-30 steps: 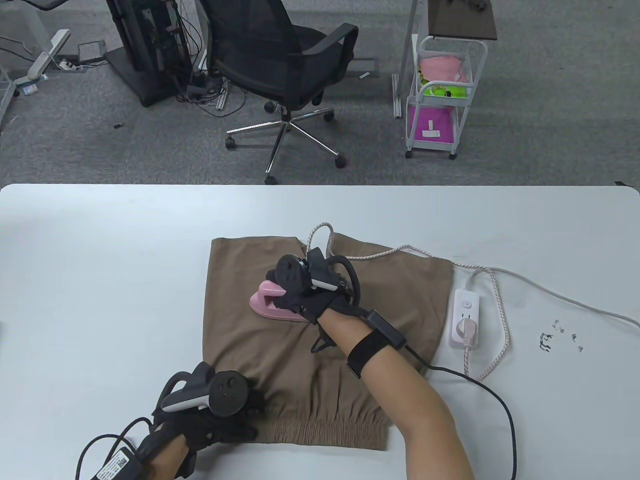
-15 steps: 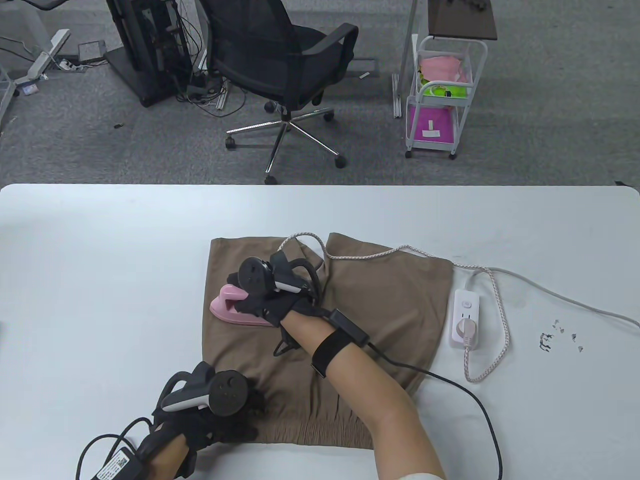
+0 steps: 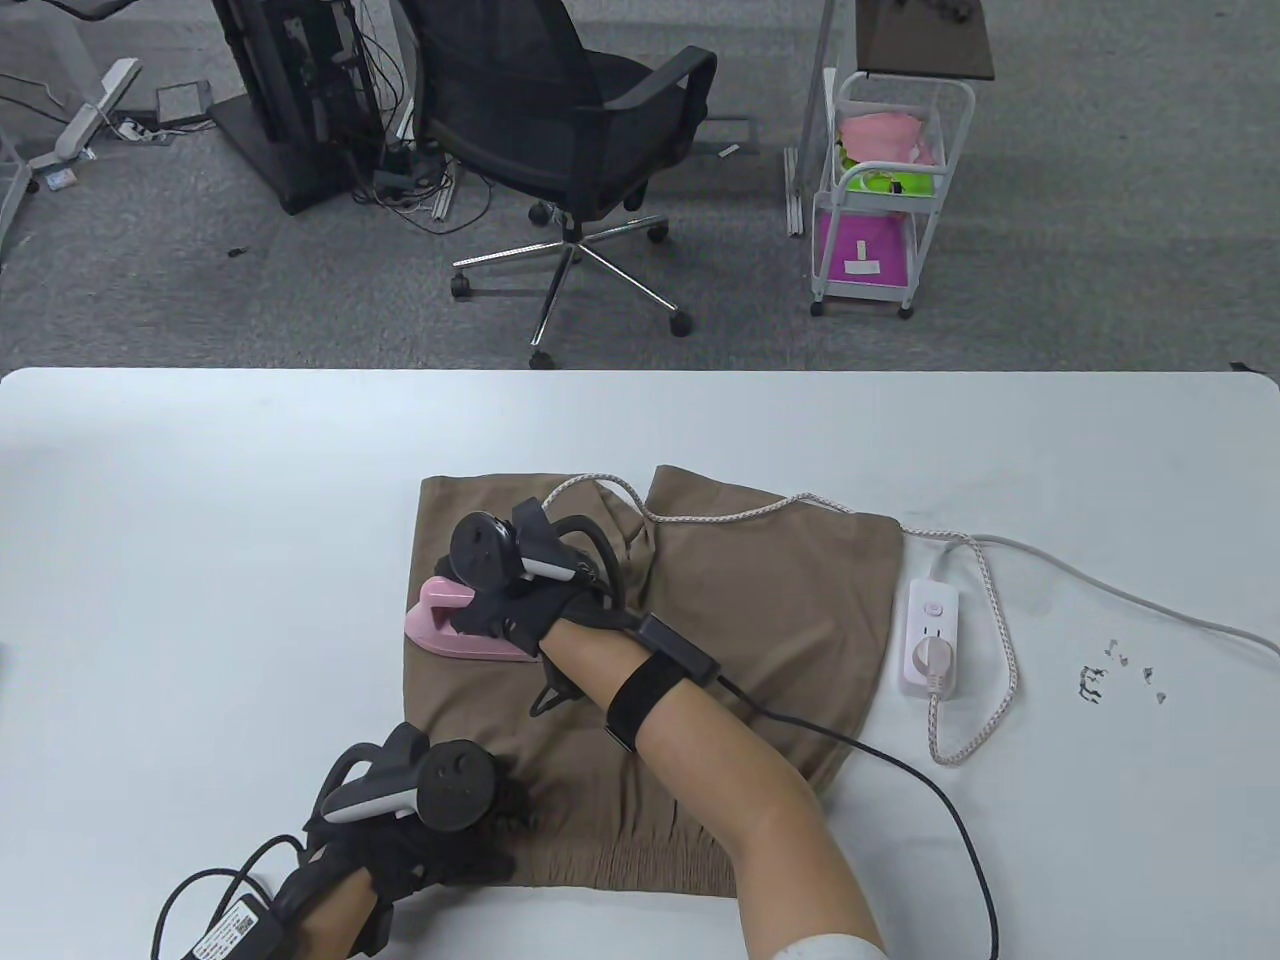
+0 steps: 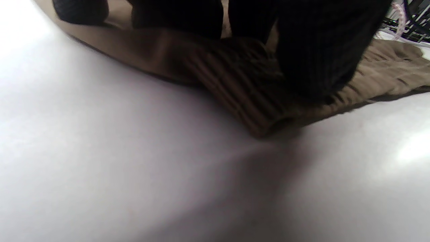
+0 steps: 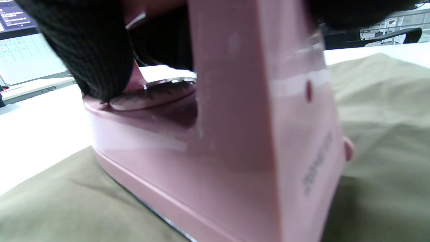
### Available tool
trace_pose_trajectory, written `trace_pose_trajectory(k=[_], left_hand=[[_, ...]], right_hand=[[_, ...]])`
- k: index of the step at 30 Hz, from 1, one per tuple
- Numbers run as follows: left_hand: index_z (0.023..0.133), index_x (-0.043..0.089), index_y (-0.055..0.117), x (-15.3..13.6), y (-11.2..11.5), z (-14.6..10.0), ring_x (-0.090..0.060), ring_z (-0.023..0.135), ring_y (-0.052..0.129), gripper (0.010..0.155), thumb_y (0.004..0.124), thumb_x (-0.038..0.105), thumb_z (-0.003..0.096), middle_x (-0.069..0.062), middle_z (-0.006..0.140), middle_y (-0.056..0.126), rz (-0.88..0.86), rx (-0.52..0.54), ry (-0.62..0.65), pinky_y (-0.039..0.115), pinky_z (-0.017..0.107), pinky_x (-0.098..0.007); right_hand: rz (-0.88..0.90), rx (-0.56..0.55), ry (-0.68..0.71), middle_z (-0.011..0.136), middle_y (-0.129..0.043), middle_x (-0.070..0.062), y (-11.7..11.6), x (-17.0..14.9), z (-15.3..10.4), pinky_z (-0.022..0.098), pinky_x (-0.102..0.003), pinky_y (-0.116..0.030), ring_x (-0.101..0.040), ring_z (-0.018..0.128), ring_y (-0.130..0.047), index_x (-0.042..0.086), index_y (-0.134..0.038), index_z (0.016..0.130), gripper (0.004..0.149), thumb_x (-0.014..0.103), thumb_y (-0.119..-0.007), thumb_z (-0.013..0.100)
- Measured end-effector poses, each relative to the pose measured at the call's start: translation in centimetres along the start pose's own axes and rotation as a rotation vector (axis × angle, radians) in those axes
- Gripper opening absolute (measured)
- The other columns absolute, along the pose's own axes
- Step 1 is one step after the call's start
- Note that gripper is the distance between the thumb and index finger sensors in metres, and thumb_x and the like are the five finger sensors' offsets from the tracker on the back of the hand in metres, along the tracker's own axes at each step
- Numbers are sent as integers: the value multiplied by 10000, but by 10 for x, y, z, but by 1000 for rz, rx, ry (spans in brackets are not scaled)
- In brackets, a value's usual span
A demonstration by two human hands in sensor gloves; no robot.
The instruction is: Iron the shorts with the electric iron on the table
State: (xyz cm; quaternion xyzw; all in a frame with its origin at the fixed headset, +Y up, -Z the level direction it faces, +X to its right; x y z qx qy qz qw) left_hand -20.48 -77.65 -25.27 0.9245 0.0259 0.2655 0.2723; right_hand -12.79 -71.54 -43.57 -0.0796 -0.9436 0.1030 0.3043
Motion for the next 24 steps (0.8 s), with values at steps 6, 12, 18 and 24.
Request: trace_pose_trajectory(k=[6,12,18,24], left_hand=[[1043,420,550,0,0,0,-240,941,624,705,853,592,430,36,1102,526,1,0,1,496,765,-660],[1042,421,550,0,0,0,-240,940,624,705,853,592,429,37,1102,525,-1,0,0,494,766,-659],[1042,421,549,0,0,0,-239,940,624,706,854,591,429,35,1101,525,-1,0,0,494,765,-659],[1043,419,549,0,0,0,-241,940,627,707,853,592,429,33,1101,527,3,0,1,495,765,-660]], right_hand=[[2,0,-28,713,-887,109,2,-26,-23,255,-469,-836,-116,450,-971,421,-722,1005,571,540,-931,487],[-8,0,-56,713,-888,108,5,-53,-47,256,-471,-836,-116,451,-971,422,-722,1004,570,540,-931,488],[-30,3,-80,714,-887,108,10,-73,-67,258,-472,-836,-117,453,-970,422,-722,1005,569,540,-929,489],[-40,-19,-62,719,-883,109,8,-76,-73,262,-474,-835,-118,458,-969,418,-719,1008,572,538,-927,489]])
Point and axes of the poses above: the tracker on the back of each hand, its own x axis roughly to the thumb side, its own z axis roughly from the wrist to the fingertips, y = z × x, the point moved 2 cm from there along z, roughly from the wrist to the fingertips
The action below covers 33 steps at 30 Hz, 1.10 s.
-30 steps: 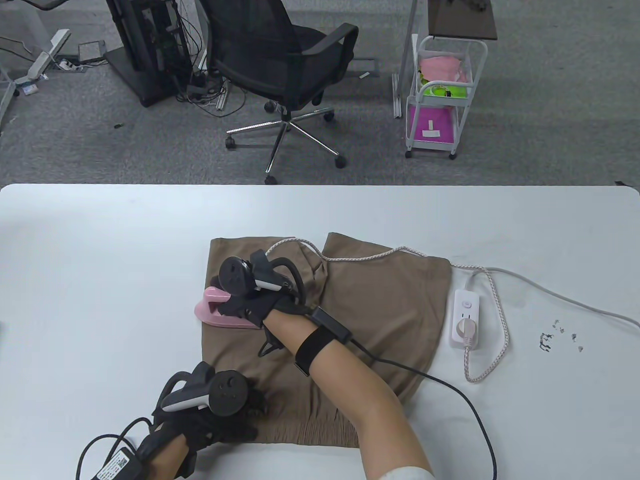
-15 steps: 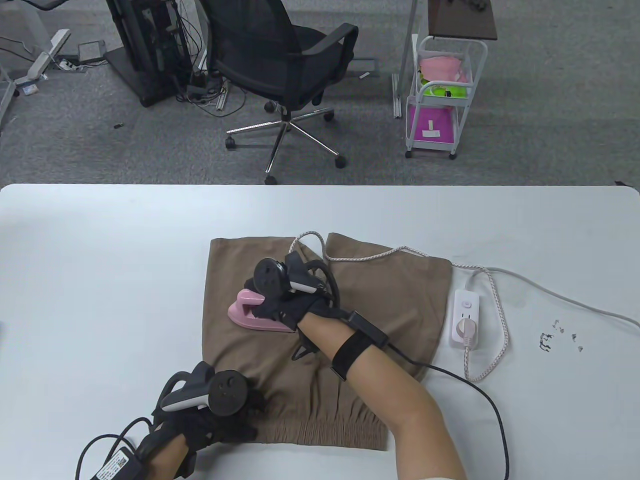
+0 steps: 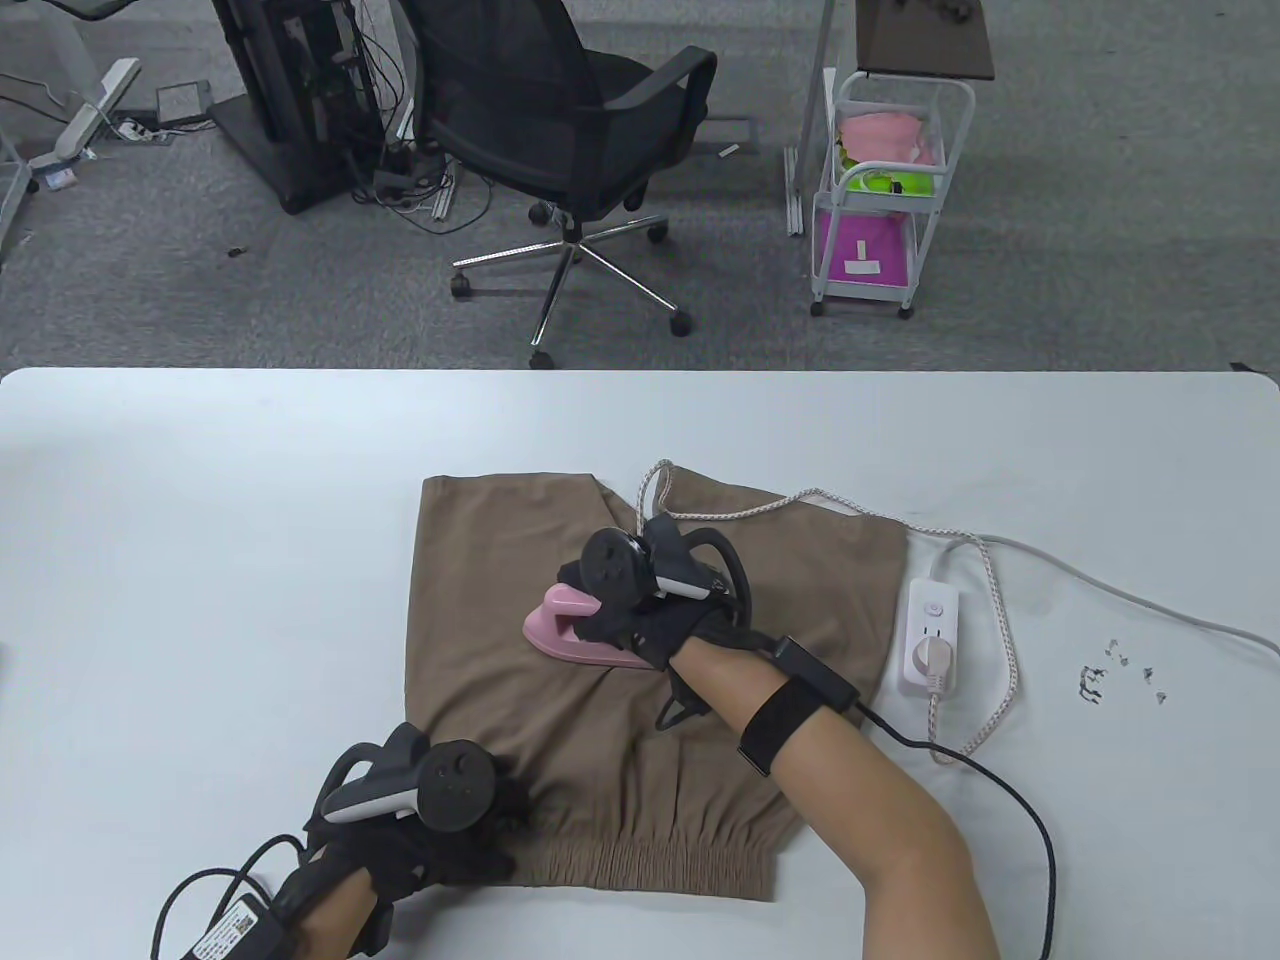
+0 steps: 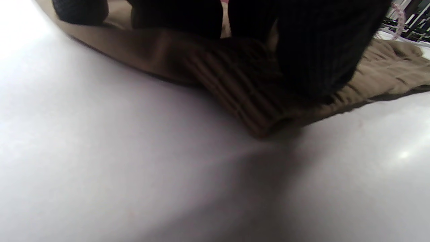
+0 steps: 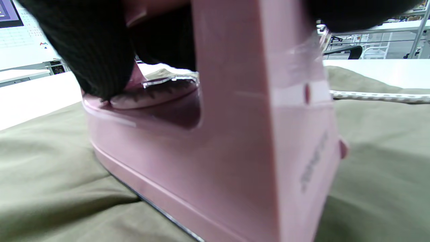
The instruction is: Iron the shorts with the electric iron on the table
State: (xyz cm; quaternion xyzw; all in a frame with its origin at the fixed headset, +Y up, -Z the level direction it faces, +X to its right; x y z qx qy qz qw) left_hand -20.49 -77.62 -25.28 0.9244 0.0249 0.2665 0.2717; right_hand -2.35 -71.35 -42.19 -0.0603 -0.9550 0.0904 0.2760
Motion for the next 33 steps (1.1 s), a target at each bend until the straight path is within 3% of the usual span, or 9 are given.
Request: trace_pose_trajectory(k=[8,22,33], left_hand=[[1043,419,548,0,0,0,-241,940,624,706,852,592,430,36,1102,524,-1,1,-2,494,765,-660],[1041,422,548,1,0,-1,-238,941,621,704,852,592,430,37,1102,521,-3,1,-5,493,766,-659],[1043,421,546,0,0,-1,-239,941,620,706,852,592,429,38,1103,520,-3,0,-2,492,767,-659]], right_hand=[[55,-43,29,720,-883,109,-7,28,18,261,-476,-829,-124,457,-968,418,-718,1010,580,535,-932,484],[73,-6,150,728,-876,110,-17,104,53,263,-469,-829,-120,462,-964,415,-699,1024,585,542,-921,497],[35,28,111,693,-888,111,-16,95,40,232,-462,-830,-106,426,-965,418,-717,1011,561,536,-925,503]])
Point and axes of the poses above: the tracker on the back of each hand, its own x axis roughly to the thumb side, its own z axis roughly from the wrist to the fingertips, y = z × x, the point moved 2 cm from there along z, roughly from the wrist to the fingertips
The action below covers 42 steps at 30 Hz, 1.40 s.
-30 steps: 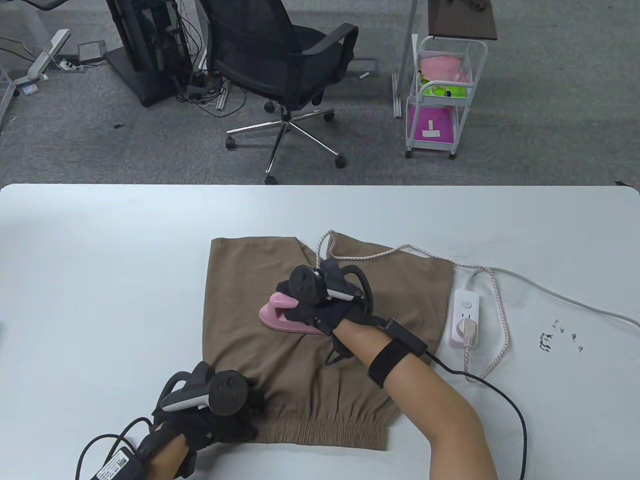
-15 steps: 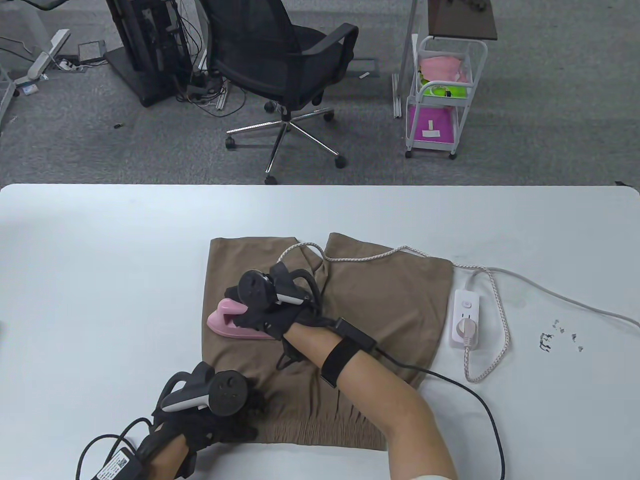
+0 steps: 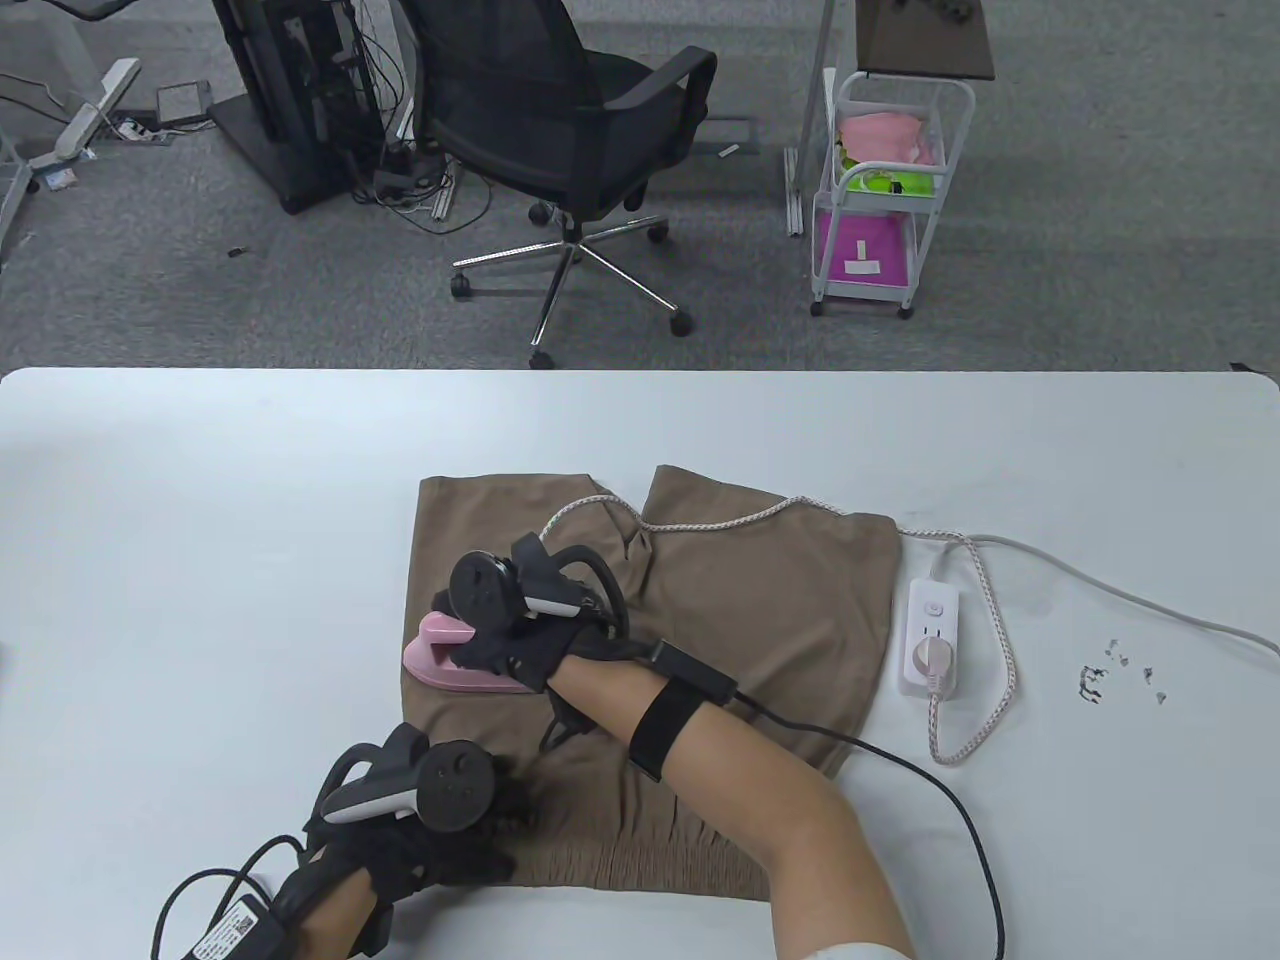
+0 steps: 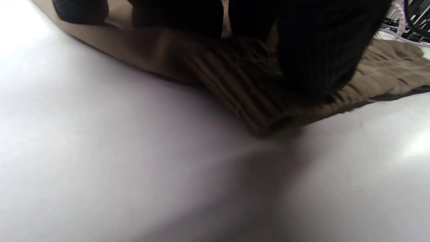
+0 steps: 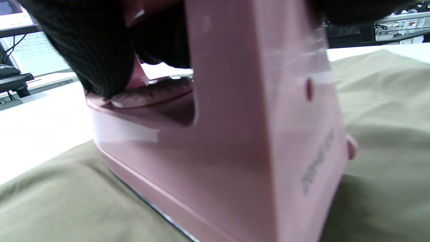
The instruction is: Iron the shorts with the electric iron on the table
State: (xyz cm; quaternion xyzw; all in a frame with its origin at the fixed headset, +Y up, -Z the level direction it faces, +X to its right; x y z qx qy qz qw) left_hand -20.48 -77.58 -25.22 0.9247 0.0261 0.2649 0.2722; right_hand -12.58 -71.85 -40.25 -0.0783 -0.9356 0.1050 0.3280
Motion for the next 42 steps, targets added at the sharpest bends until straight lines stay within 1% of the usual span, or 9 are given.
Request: trace_pose_trajectory(k=[8,10,16,20,23,26,32,38,42], left_hand=[[1043,420,546,0,0,0,-238,941,620,706,852,592,430,37,1102,520,0,1,0,493,766,-659],[1043,418,545,0,0,0,-239,940,620,707,852,591,431,37,1102,519,-1,1,1,494,766,-658],[1042,420,547,0,0,0,-239,940,621,706,852,591,430,37,1102,520,-1,1,1,494,766,-658],[1043,419,546,0,0,0,-241,939,622,705,852,591,431,35,1101,521,0,1,1,494,766,-658],[1042,419,546,0,0,0,-240,940,620,706,851,591,430,35,1101,520,0,2,1,494,765,-658],[1042,420,545,0,0,0,-239,940,621,705,851,592,430,36,1101,521,1,3,-1,496,765,-657],[1043,419,545,0,0,0,-240,940,620,706,851,591,430,35,1102,520,3,2,0,495,765,-658],[1044,418,543,0,0,0,-241,944,614,707,851,591,431,34,1105,512,3,2,-2,489,768,-658],[1045,417,541,0,0,0,-243,946,609,710,851,591,431,30,1105,509,3,2,-1,484,769,-660]], right_hand=[[42,19,-55,688,-890,109,0,-34,-34,234,-465,-829,-108,428,-963,417,-718,1009,557,533,-925,505],[19,12,-61,687,-890,111,2,-43,-43,234,-466,-829,-108,428,-963,419,-719,1008,556,534,-924,504],[9,29,-87,690,-889,110,6,-62,-59,239,-468,-829,-109,433,-962,418,-718,1009,553,532,-923,507],[24,10,-81,694,-886,110,5,-68,-61,241,-468,-826,-111,434,-961,418,-716,1010,558,533,-923,505],[6,-35,-60,691,-889,114,3,-62,-57,237,-465,-825,-111,429,-961,415,-721,1010,561,533,-926,502],[14,-47,-46,692,-889,113,1,-52,-49,237,-466,-823,-113,429,-962,409,-722,1012,568,535,-928,498],[40,-52,-6,696,-888,114,-4,-22,-26,238,-463,-825,-113,432,-964,407,-718,1015,570,537,-926,500],[48,-29,45,698,-887,113,-8,11,-9,236,-461,-827,-112,432,-964,403,-714,1020,575,540,-924,503],[45,-7,61,695,-889,111,-10,23,-5,232,-457,-828,-109,428,-963,403,-714,1020,572,543,-922,506]])
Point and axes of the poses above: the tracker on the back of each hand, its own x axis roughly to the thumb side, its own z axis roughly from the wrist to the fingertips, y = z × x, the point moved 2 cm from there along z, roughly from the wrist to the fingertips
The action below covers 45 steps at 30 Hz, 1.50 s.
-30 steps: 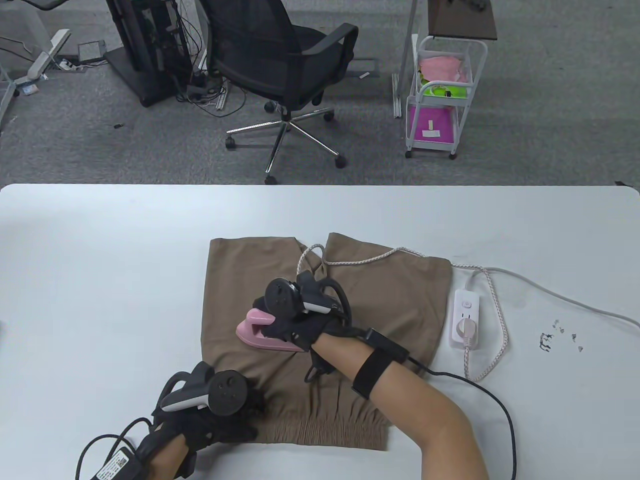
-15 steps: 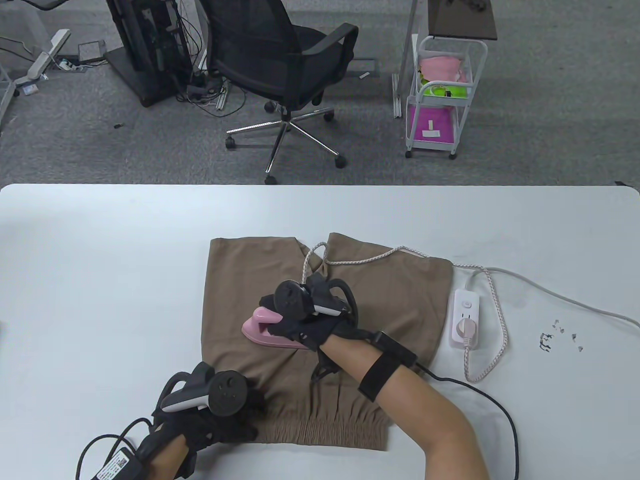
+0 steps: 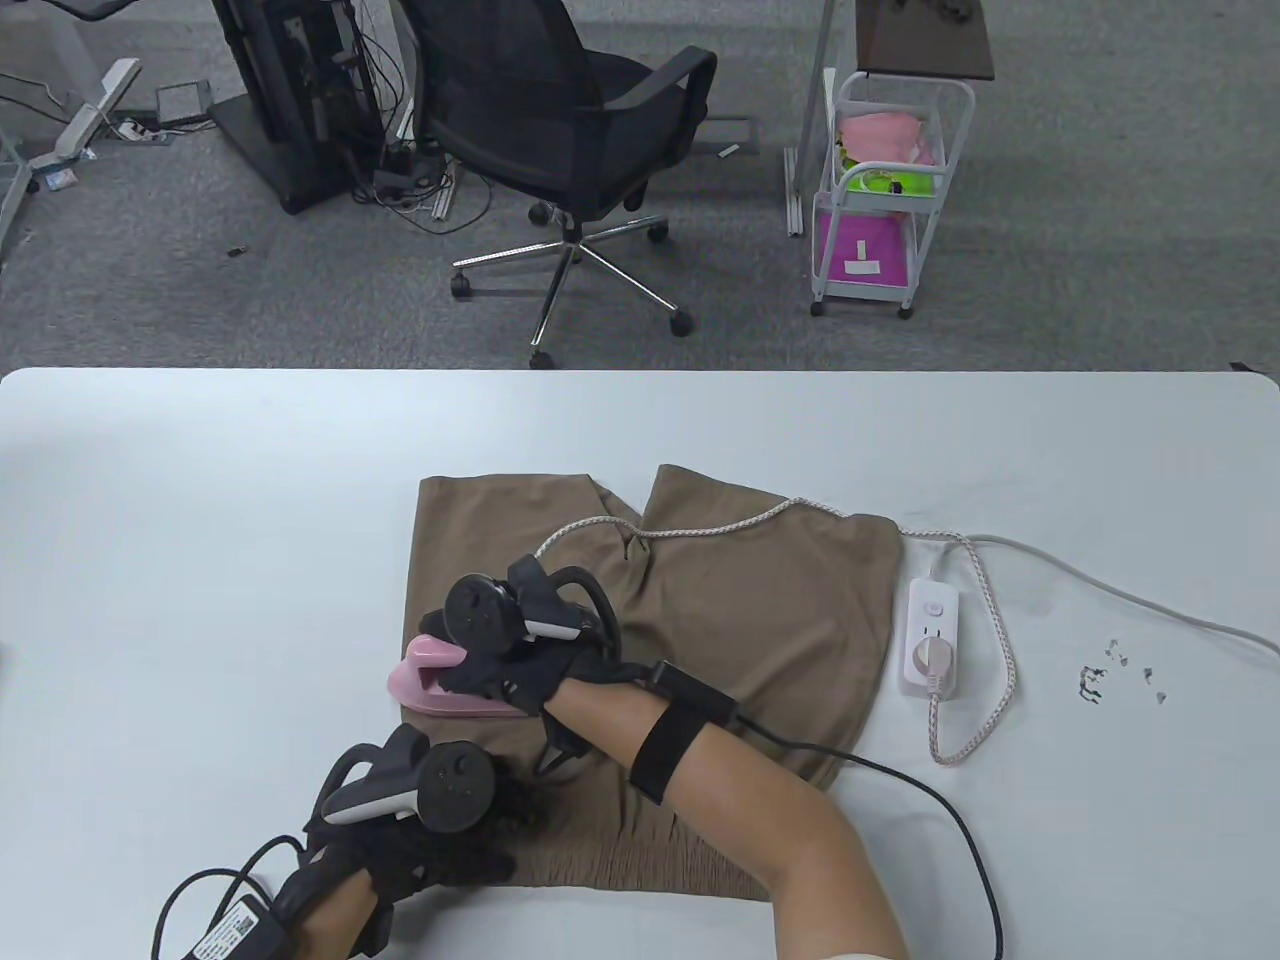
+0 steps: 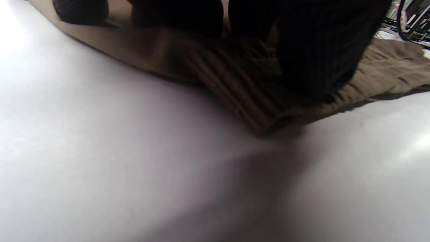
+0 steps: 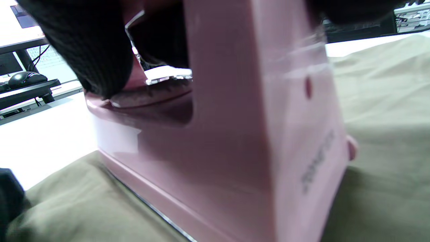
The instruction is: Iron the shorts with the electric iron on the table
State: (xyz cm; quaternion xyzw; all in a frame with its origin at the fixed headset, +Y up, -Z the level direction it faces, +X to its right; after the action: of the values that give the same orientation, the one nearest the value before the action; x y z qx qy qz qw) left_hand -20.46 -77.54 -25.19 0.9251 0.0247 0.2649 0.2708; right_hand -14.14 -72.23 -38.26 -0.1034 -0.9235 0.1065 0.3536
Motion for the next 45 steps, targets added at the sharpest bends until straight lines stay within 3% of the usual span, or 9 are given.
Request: trace_pose_trajectory(k=[6,22,30,36,45], left_hand=[[1046,417,538,0,0,0,-245,948,606,710,849,592,432,29,1108,503,1,-1,1,483,770,-659],[1046,419,537,0,0,0,-239,944,617,712,849,592,430,38,1106,509,2,0,-1,494,766,-657],[1045,420,539,0,0,0,-240,942,619,708,849,592,432,37,1103,516,2,0,-1,494,765,-657],[1044,420,541,0,0,0,-241,940,621,709,850,592,430,35,1102,517,2,-1,2,496,765,-658],[1049,417,531,0,0,0,-241,949,603,716,848,592,432,31,1113,485,2,-1,2,489,769,-656]], right_hand=[[5,27,-27,683,-891,109,0,-1,-5,218,-456,-825,-105,416,-961,404,-722,1015,559,535,-926,511],[-14,69,-125,678,-891,105,9,-52,-73,222,-461,-822,-106,417,-957,399,-720,1018,554,528,-923,519],[2,72,-157,683,-887,105,11,-71,-96,228,-463,-820,-107,422,-956,400,-713,1022,556,527,-920,522],[24,35,-150,686,-886,109,8,-67,-89,231,-462,-818,-108,424,-955,400,-715,1020,557,530,-919,518],[74,31,-93,694,-882,109,1,-33,-52,235,-462,-819,-110,430,-955,400,-705,1027,564,531,-917,521]])
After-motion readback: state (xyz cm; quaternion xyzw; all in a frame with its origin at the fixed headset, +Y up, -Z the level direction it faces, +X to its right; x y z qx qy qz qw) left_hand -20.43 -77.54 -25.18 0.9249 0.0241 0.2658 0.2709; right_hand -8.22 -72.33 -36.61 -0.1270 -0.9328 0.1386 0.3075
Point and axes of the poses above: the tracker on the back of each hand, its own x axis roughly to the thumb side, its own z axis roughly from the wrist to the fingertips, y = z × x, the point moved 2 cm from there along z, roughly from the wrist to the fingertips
